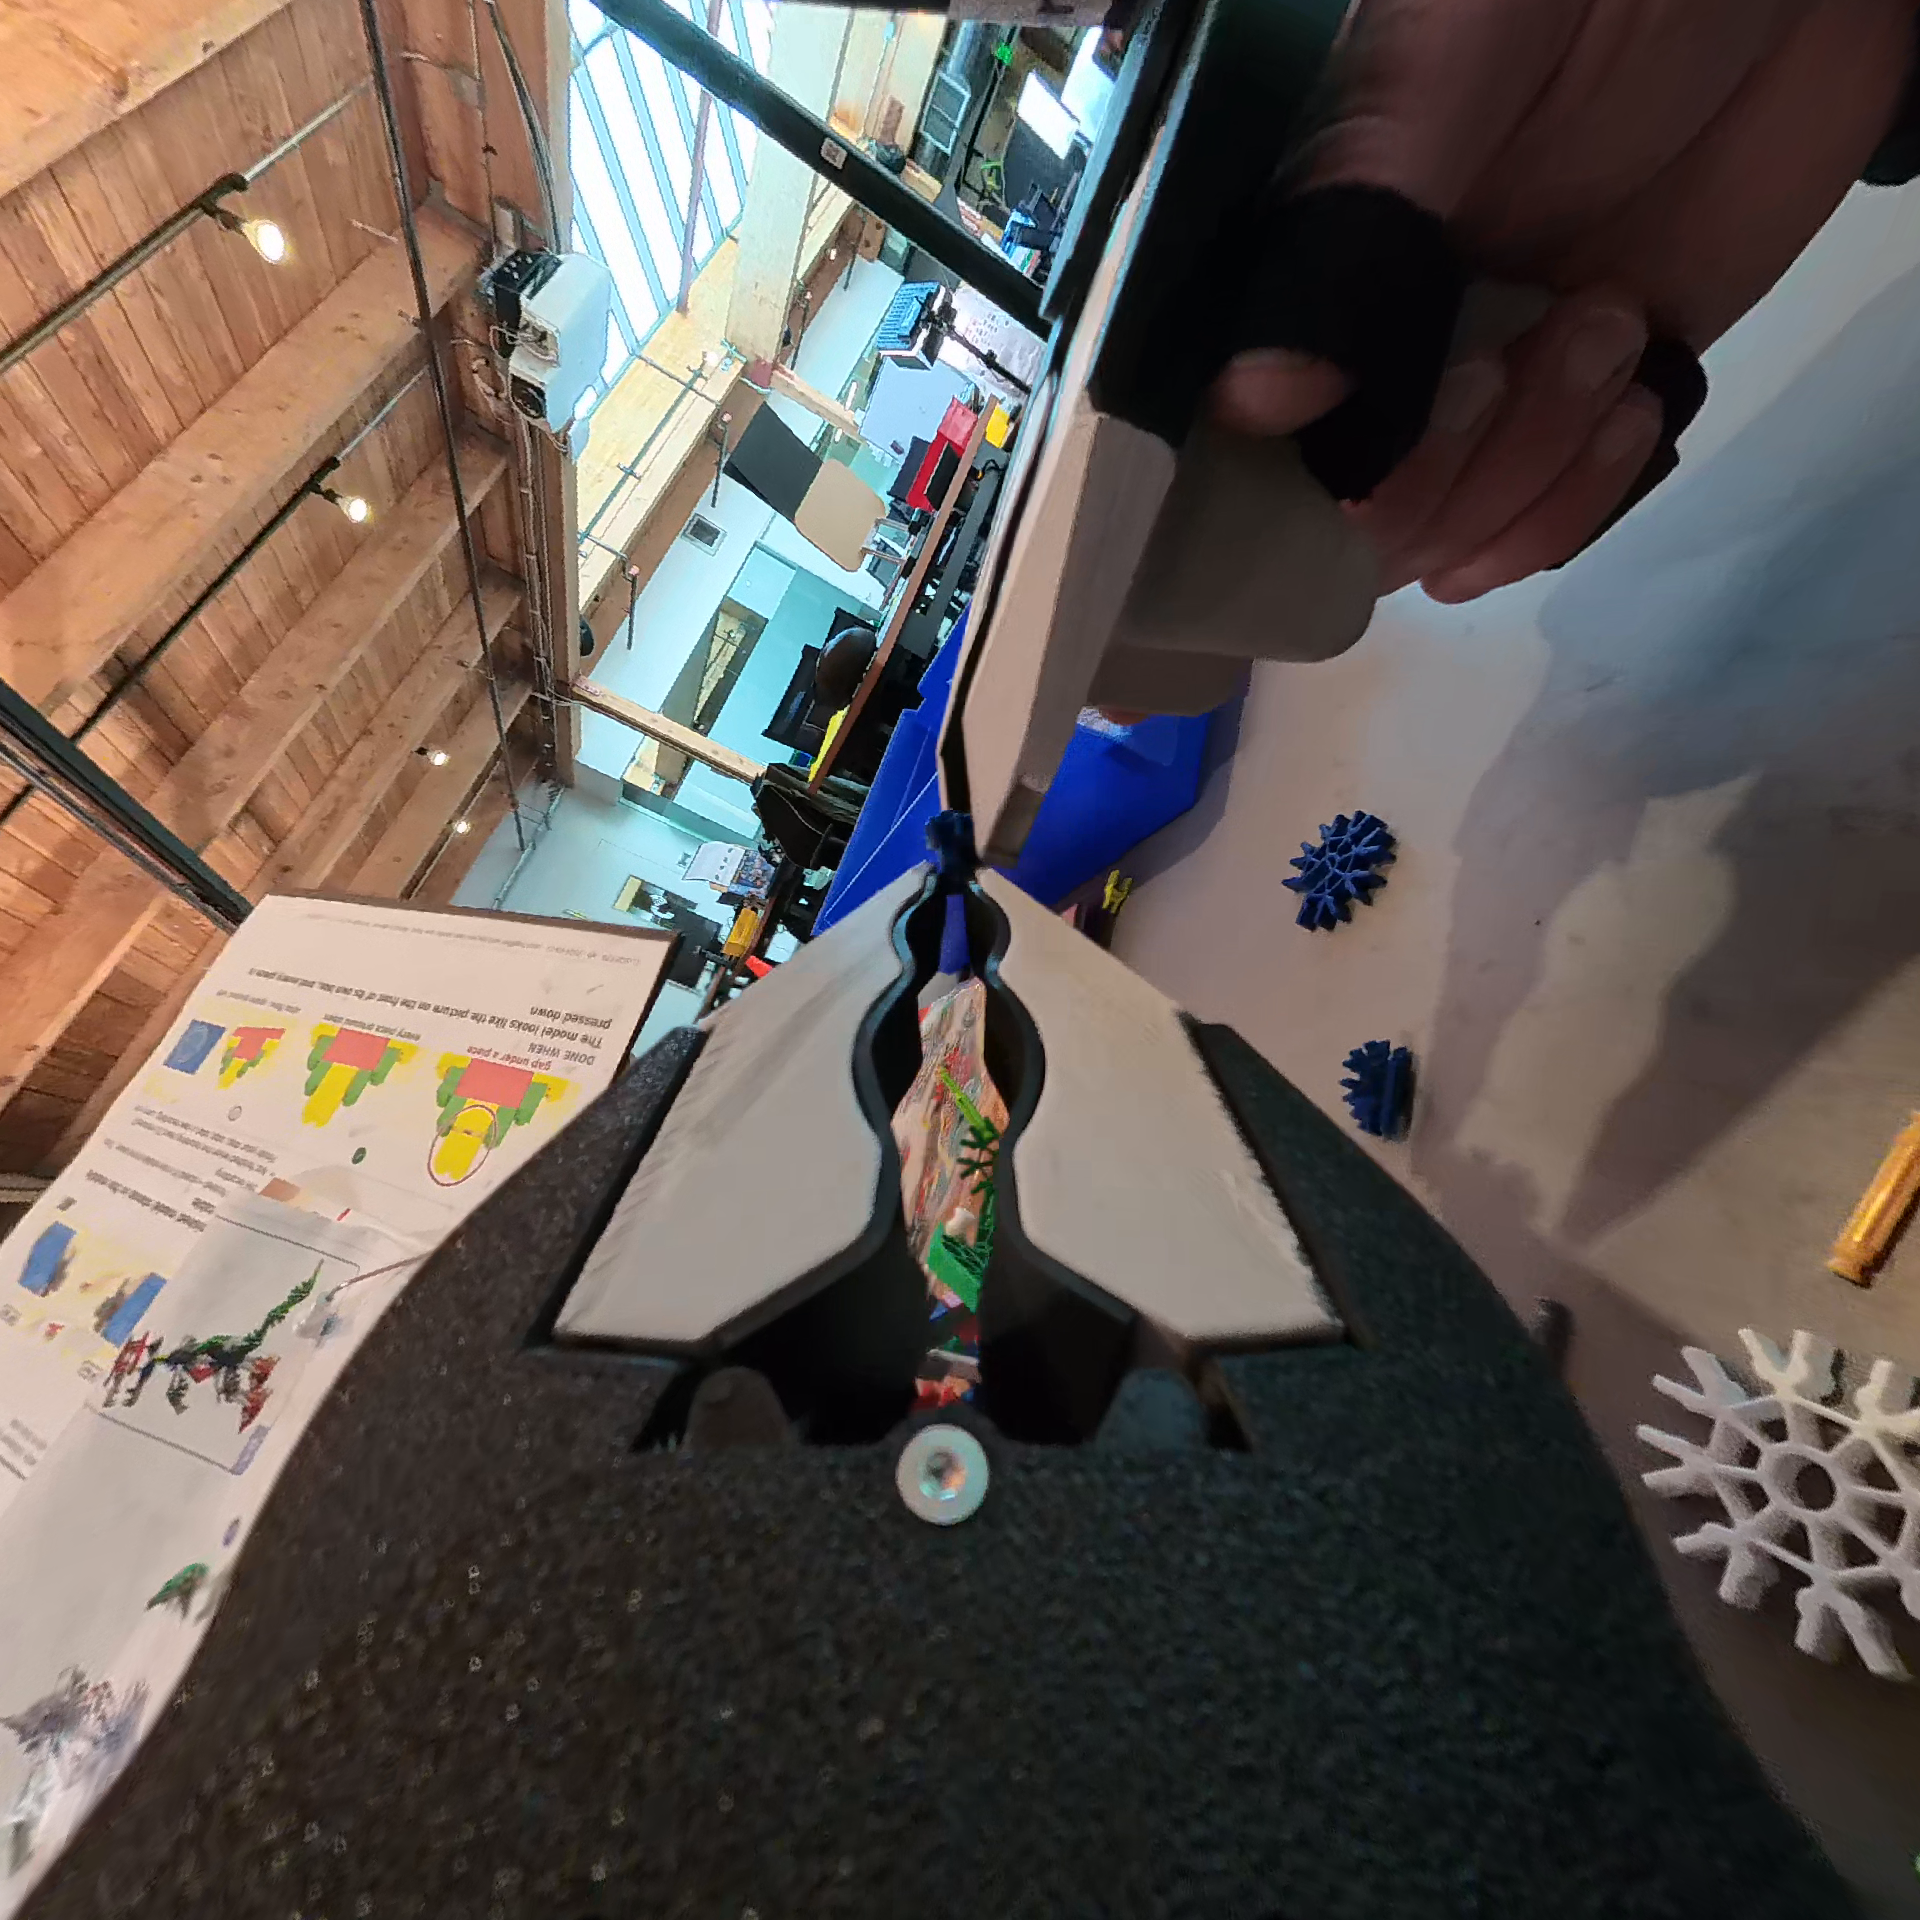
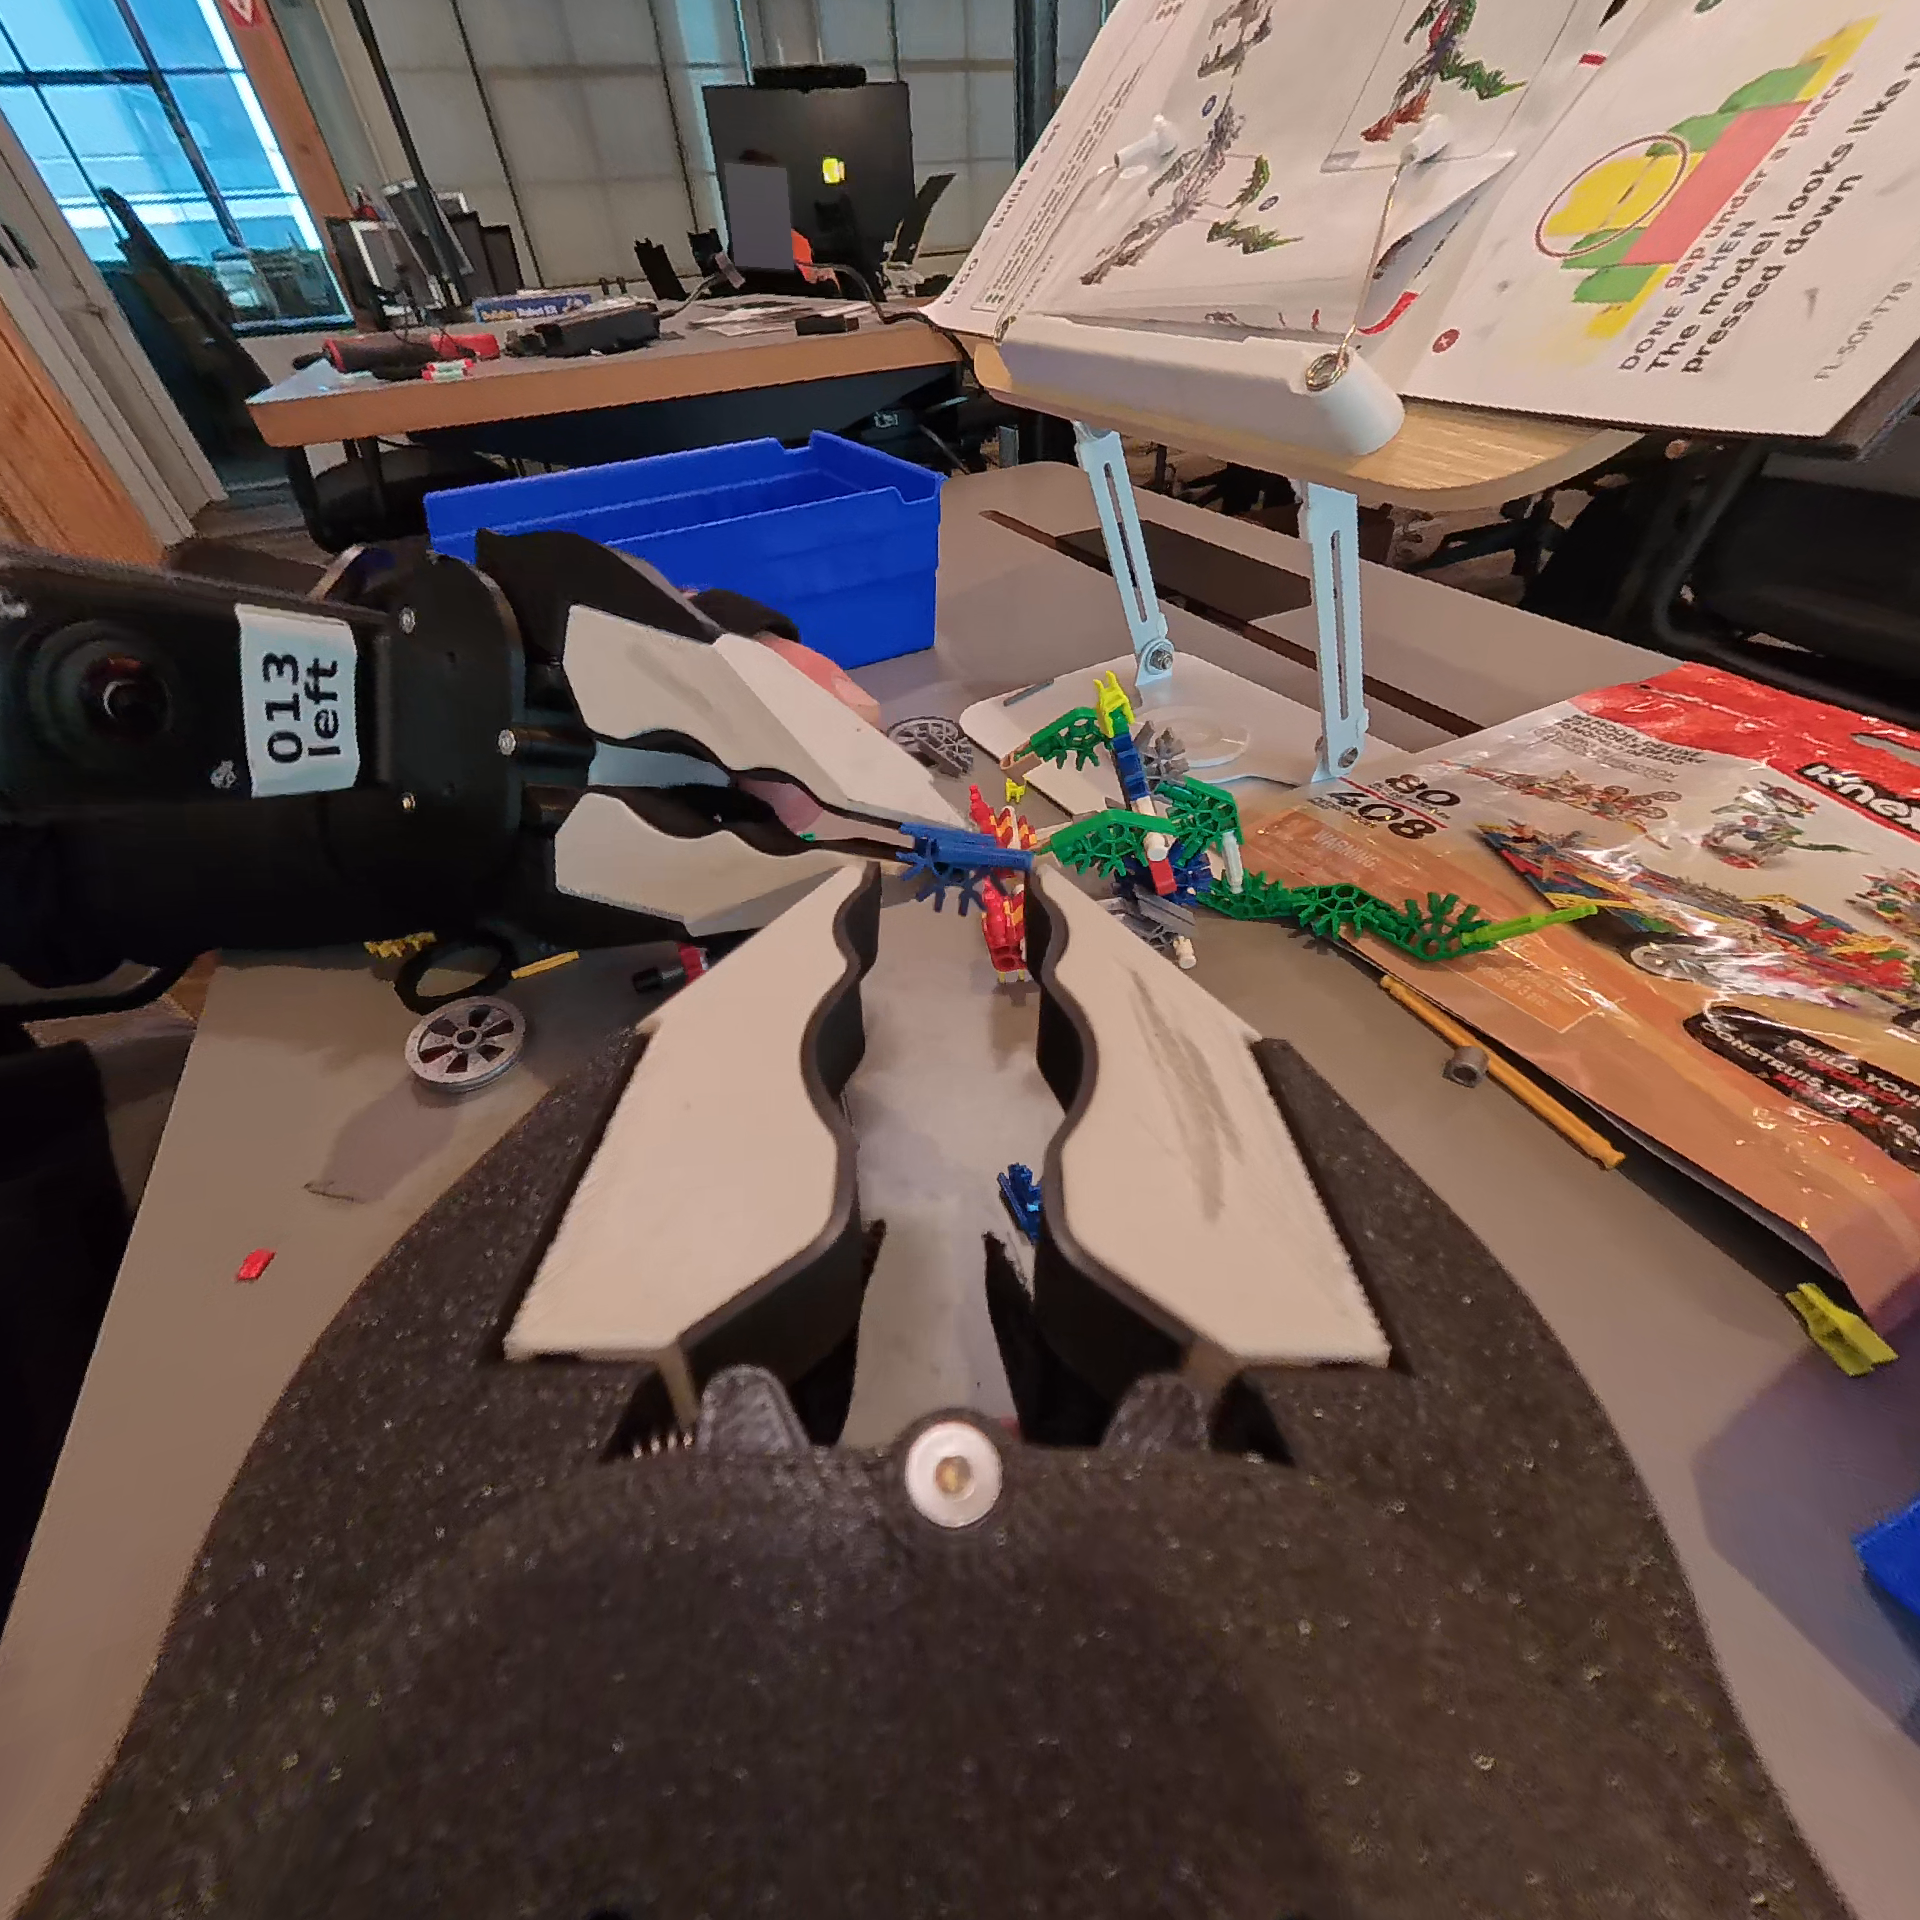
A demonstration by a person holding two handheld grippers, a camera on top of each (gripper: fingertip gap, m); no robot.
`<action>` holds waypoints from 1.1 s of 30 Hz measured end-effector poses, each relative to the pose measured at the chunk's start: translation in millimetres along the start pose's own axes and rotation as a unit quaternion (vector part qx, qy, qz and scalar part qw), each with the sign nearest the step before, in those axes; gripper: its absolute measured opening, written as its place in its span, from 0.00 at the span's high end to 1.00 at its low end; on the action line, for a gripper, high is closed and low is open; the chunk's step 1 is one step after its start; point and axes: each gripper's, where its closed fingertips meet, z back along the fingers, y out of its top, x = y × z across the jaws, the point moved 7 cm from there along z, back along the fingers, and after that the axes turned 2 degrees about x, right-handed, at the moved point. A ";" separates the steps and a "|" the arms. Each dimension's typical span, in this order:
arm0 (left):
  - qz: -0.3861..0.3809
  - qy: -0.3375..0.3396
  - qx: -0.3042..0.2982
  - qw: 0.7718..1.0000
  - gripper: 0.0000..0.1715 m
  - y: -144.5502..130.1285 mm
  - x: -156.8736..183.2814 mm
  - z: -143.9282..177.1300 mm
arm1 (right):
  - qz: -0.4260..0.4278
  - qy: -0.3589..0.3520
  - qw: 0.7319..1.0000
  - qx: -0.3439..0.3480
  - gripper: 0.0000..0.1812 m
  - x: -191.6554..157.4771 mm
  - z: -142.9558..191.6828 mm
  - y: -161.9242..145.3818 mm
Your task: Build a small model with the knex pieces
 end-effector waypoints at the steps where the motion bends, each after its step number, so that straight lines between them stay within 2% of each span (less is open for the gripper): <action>1: -0.006 0.001 -0.002 1.000 1.00 -0.3 0.5 0.0 | -0.003 -0.001 1.000 0.003 0.85 0.8 0.4 0.5; 11: -0.056 0.010 -0.013 0.998 1.00 1.8 4.2 -0.9 | -0.006 -0.001 1.000 0.014 0.87 2.3 3.0 2.6; 23: -0.059 0.020 -0.011 0.998 1.00 4.7 2.6 -0.5 | 0.027 -0.007 0.999 0.026 0.87 0.0 4.3 5.4; 28: -0.010 0.015 -0.003 1.000 1.00 3.9 0.6 -1.5 | 0.046 -0.015 0.998 0.031 0.87 0.0 5.8 7.0; 31: 0.099 -0.018 0.018 0.995 0.93 3.6 -6.8 0.7 | 0.073 -0.028 0.996 0.035 0.87 -0.8 7.2 8.3; 33: 0.141 -0.023 0.027 0.989 0.93 2.7 -15.6 3.3 | 0.085 -0.030 0.995 0.038 0.87 -1.7 8.5 9.5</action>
